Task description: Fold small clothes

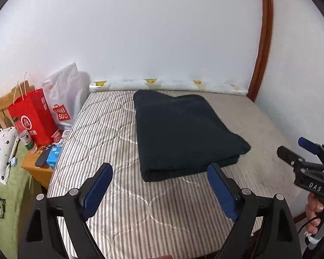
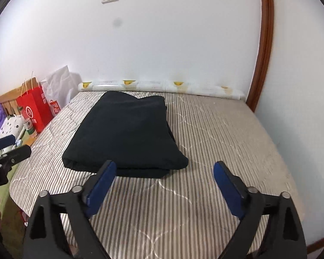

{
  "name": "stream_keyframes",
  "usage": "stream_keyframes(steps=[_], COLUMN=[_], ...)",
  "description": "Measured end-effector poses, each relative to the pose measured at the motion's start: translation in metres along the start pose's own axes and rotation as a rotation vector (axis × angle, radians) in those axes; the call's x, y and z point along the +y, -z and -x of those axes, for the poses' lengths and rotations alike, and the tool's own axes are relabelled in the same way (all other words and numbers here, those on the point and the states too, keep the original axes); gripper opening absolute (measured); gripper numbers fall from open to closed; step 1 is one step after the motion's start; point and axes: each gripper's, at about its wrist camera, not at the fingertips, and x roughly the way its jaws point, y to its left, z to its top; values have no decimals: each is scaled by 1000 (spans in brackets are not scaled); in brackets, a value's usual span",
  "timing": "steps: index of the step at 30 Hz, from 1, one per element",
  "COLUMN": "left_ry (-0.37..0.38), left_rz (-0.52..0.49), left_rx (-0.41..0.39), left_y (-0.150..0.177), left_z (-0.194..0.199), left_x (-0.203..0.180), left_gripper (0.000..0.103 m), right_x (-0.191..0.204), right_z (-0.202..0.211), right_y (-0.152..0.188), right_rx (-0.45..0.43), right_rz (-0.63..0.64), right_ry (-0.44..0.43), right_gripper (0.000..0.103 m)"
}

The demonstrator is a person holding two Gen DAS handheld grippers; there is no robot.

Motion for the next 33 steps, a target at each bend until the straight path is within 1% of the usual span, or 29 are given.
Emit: stream_keyframes(steps=[2, 5, 8, 13, 23, 33], left_ry=[-1, -3, -6, -15, -1, 10], left_rz=[-3, -10, -12, -10, -9, -17], left_rx=[-12, -31, -50, -69, -65, -65], left_y=[0, 1, 2, 5, 7, 10], left_z=[7, 20, 32, 44, 43, 44], left_x=[-2, -4, -5, -6, -10, -17], left_gripper=[89, 89, 89, 89, 89, 89], right_x=[-2, -2, 2, 7, 8, 7], right_z=[9, 25, 35, 50, 65, 72], right_y=[1, 4, 5, 6, 8, 10], right_rx=[3, -17, -33, -52, -72, -81], right_rz=[-20, -58, -56, -65, -63, -58], right_ry=[2, -6, 15, -9, 36, 38], right_gripper=[94, 95, 96, 96, 96, 97])
